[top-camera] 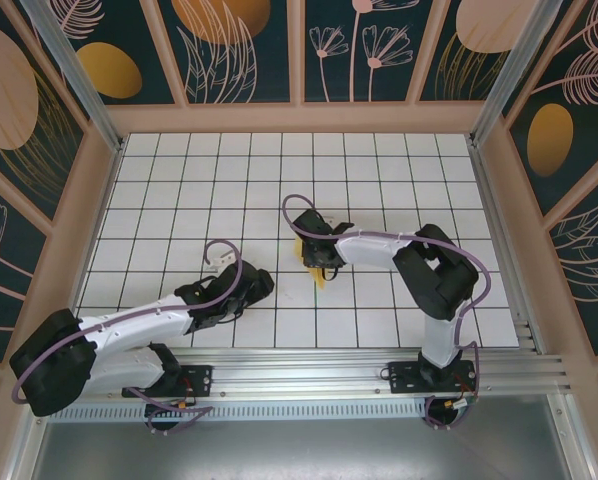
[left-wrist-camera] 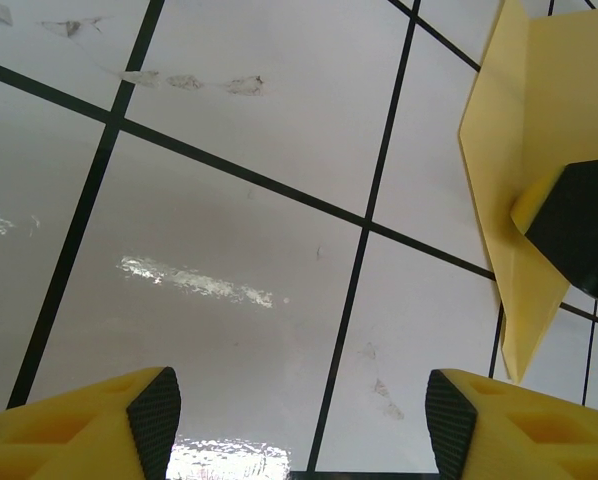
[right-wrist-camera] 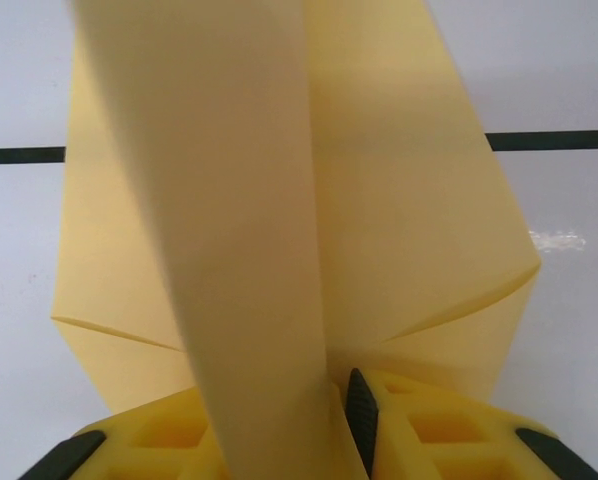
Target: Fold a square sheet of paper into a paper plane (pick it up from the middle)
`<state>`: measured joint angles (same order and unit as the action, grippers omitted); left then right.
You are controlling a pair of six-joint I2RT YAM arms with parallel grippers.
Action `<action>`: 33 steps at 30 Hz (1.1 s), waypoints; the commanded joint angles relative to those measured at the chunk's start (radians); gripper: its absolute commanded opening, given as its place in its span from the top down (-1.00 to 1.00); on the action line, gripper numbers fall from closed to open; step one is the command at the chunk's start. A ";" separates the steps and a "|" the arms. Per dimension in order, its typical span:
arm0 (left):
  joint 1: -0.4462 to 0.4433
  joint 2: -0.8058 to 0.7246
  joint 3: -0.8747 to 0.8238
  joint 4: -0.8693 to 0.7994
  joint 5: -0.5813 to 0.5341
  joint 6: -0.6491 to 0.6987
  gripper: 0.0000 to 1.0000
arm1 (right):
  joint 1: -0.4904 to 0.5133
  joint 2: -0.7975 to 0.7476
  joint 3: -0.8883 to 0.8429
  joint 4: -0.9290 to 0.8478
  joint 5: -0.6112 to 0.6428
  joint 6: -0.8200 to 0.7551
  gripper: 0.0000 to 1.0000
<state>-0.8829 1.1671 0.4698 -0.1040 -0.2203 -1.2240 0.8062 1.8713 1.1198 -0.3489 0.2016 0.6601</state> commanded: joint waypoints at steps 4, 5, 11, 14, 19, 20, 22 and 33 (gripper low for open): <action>-0.003 0.006 0.031 0.010 -0.002 0.025 -0.38 | 0.002 -0.038 0.053 -0.103 0.006 -0.022 0.20; -0.003 0.006 0.032 0.008 -0.002 0.024 -0.38 | 0.002 -0.054 0.058 -0.105 0.002 -0.025 0.17; -0.003 0.011 0.035 0.007 -0.001 0.027 -0.40 | 0.002 -0.120 0.071 -0.117 -0.009 -0.031 0.09; -0.003 0.016 0.037 0.007 -0.001 0.029 -0.40 | 0.002 -0.146 0.069 -0.123 0.002 -0.034 0.05; -0.003 0.026 0.047 0.006 -0.002 0.035 -0.41 | 0.002 -0.191 0.069 -0.126 0.012 -0.038 0.04; -0.003 0.029 0.051 0.004 -0.003 0.038 -0.41 | 0.003 -0.205 0.066 -0.125 0.020 -0.036 0.04; -0.003 0.036 0.060 -0.001 -0.007 0.046 -0.42 | 0.002 -0.244 0.053 -0.117 0.038 -0.037 0.03; -0.002 0.006 0.097 -0.076 -0.107 0.105 -0.51 | -0.001 -0.603 -0.166 -0.031 0.341 -0.027 -0.07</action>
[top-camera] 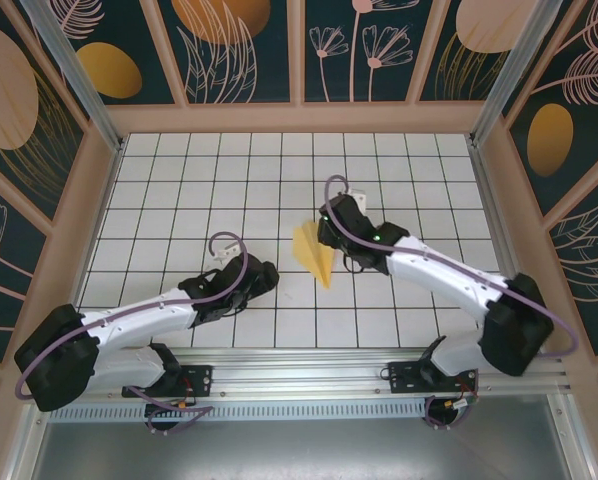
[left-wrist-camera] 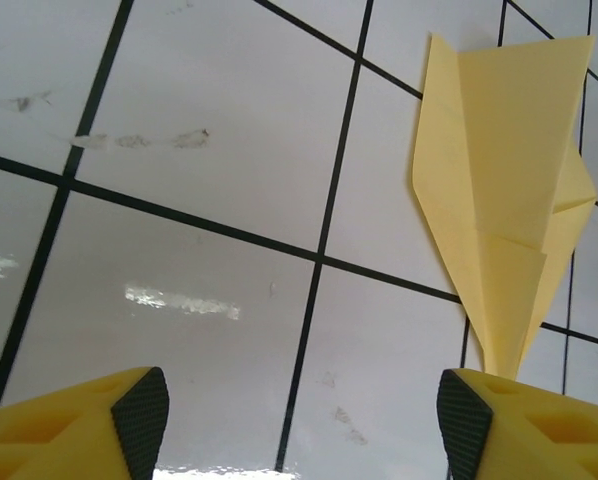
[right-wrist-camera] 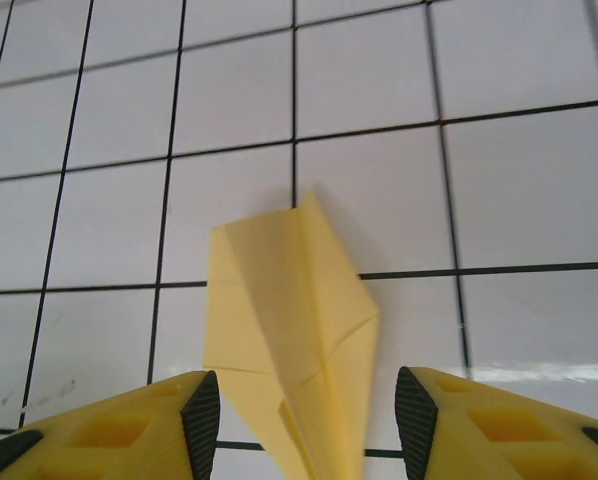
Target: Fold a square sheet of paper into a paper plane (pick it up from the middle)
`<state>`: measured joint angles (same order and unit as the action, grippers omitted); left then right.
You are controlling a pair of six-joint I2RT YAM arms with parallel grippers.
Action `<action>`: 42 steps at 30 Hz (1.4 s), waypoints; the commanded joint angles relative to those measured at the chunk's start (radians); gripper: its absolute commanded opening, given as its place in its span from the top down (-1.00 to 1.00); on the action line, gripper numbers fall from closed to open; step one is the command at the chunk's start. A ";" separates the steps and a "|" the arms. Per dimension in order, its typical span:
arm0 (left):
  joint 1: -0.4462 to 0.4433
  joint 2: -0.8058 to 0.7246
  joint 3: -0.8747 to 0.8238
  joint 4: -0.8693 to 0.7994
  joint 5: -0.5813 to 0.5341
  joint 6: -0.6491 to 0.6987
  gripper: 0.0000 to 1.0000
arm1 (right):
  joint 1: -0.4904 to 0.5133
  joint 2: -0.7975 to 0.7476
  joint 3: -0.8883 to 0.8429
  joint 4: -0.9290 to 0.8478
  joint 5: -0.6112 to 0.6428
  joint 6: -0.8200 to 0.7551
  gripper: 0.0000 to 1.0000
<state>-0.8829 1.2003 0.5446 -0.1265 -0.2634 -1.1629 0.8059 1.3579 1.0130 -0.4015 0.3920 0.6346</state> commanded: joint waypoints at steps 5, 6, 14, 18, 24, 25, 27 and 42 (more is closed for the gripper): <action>0.000 -0.105 0.025 -0.107 -0.180 0.080 -0.79 | -0.065 -0.299 -0.206 0.065 0.304 -0.023 -0.29; 0.001 -0.119 0.025 -0.120 -0.204 0.081 -0.87 | -0.092 -0.325 -0.235 0.078 0.317 -0.035 -0.33; 0.034 -0.248 -0.009 -0.184 -0.361 0.139 -0.97 | -0.400 -0.406 -0.482 0.284 0.383 -0.227 -0.88; 0.078 -0.295 -0.022 -0.193 -0.413 0.185 -0.97 | -0.505 -0.394 -0.617 0.533 0.348 -0.373 -0.89; 0.158 -0.350 -0.054 -0.183 -0.489 0.276 -0.97 | -0.665 -0.336 -0.803 0.984 0.038 -0.516 -0.88; 0.170 -0.354 -0.055 -0.173 -0.504 0.302 -0.97 | -0.686 -0.306 -0.831 1.071 0.009 -0.519 -0.89; 0.197 -0.354 -0.057 -0.140 -0.530 0.360 -0.97 | -0.717 -0.238 -0.822 1.126 -0.037 -0.518 -0.87; 0.463 -0.250 -0.146 0.303 -0.611 0.768 -0.97 | -0.822 0.194 -0.847 1.790 -0.368 -0.630 -0.83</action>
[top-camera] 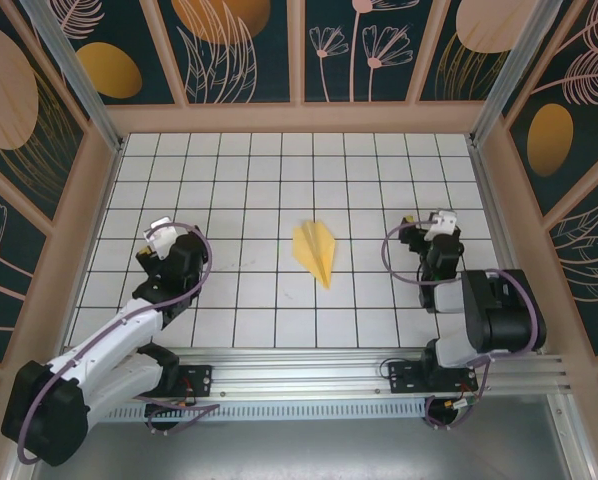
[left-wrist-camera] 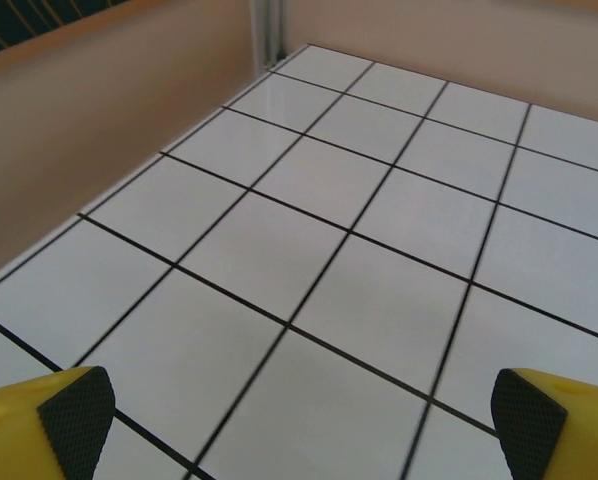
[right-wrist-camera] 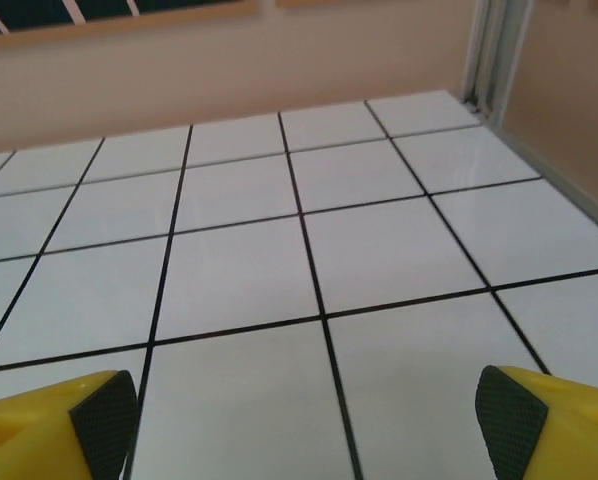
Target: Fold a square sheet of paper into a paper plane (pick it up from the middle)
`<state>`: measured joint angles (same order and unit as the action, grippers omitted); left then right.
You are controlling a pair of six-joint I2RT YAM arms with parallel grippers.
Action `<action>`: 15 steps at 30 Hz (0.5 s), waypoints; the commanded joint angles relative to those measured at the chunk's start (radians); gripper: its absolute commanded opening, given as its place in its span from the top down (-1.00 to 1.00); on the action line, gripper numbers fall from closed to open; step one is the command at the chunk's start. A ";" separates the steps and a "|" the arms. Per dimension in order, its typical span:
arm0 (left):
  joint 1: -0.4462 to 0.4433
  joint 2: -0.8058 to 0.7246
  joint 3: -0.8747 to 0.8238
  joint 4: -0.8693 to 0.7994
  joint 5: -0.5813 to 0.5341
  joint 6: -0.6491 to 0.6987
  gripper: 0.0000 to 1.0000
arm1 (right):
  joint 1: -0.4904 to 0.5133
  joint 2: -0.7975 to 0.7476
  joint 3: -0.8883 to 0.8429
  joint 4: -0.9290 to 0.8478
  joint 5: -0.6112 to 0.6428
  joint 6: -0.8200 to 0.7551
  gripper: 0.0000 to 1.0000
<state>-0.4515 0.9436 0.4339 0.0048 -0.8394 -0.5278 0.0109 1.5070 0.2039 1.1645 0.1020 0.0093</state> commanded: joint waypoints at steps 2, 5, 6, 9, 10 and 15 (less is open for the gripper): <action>0.068 0.018 -0.066 0.284 -0.007 0.218 -0.97 | -0.025 0.043 0.021 0.115 -0.109 -0.016 -0.74; 0.127 0.059 -0.119 0.451 0.060 0.334 -0.97 | -0.045 0.035 0.027 0.083 -0.107 0.008 -0.86; 0.147 0.081 -0.138 0.510 0.086 0.352 -0.97 | -0.042 0.035 0.027 0.087 -0.105 0.008 -0.98; 0.189 0.161 -0.199 0.724 0.151 0.354 -0.97 | -0.038 0.033 0.026 0.087 -0.095 0.006 -0.98; 0.191 0.192 -0.217 0.802 0.185 0.393 -0.97 | -0.038 0.035 0.026 0.090 -0.095 0.006 -0.98; 0.226 0.310 -0.265 1.069 0.261 0.518 -0.97 | -0.039 0.033 0.028 0.086 -0.098 0.006 -0.98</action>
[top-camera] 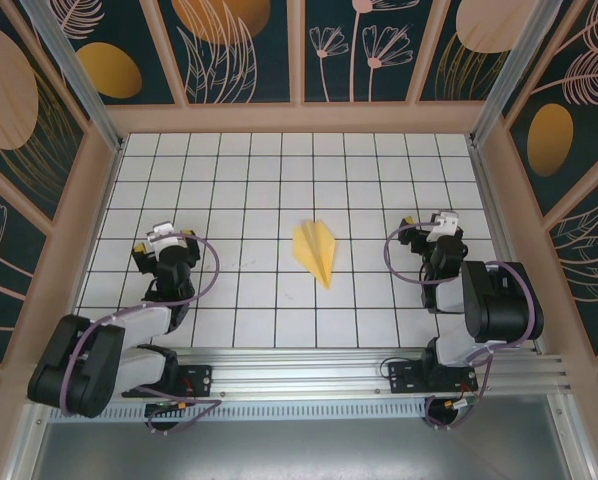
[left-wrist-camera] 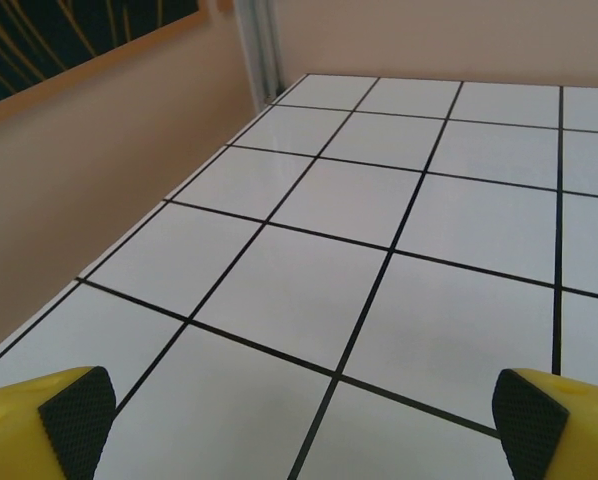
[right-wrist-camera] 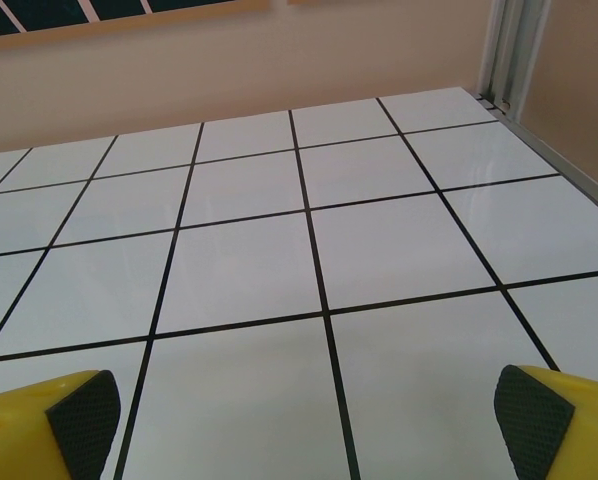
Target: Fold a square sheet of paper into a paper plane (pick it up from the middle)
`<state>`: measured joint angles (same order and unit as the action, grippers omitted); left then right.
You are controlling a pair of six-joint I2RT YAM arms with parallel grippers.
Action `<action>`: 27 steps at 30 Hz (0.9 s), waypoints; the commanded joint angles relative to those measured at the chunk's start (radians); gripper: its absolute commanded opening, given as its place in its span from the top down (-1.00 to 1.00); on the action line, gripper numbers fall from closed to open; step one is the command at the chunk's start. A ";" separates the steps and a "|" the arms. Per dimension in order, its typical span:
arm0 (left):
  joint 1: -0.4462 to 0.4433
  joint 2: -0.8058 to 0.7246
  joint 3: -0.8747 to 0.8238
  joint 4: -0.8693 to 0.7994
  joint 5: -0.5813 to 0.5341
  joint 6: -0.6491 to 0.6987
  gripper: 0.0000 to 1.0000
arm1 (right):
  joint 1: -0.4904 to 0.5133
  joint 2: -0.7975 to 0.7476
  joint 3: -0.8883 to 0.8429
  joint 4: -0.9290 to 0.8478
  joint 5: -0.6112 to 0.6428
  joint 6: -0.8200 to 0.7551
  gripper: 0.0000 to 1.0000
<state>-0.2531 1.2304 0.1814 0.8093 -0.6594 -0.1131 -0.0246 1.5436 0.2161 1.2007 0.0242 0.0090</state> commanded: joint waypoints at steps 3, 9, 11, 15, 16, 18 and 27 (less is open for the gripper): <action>0.069 0.071 -0.011 0.349 0.213 0.098 -0.97 | -0.004 -0.002 0.016 0.049 -0.021 0.006 -0.98; 0.082 0.183 0.028 0.423 0.371 0.182 -0.97 | -0.005 -0.003 0.016 0.049 -0.021 0.006 -0.98; 0.089 0.206 0.020 0.472 0.343 0.167 -0.97 | -0.004 -0.002 0.016 0.049 -0.022 0.006 -0.97; 0.219 0.292 0.014 0.546 0.516 0.059 -0.97 | -0.004 -0.003 0.016 0.048 -0.021 0.006 -0.97; 0.230 0.329 0.018 0.604 0.527 0.056 -0.97 | -0.005 -0.002 0.016 0.048 -0.022 0.007 -0.98; 0.242 0.292 0.053 0.479 0.528 0.040 -0.97 | -0.005 -0.002 0.016 0.049 -0.023 0.006 -0.98; 0.242 0.291 0.043 0.490 0.497 0.030 -0.98 | -0.004 -0.003 0.017 0.048 -0.023 0.007 -0.98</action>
<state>-0.0177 1.5288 0.2127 1.2606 -0.1841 -0.0612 -0.0246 1.5436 0.2161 1.2011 0.0231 0.0086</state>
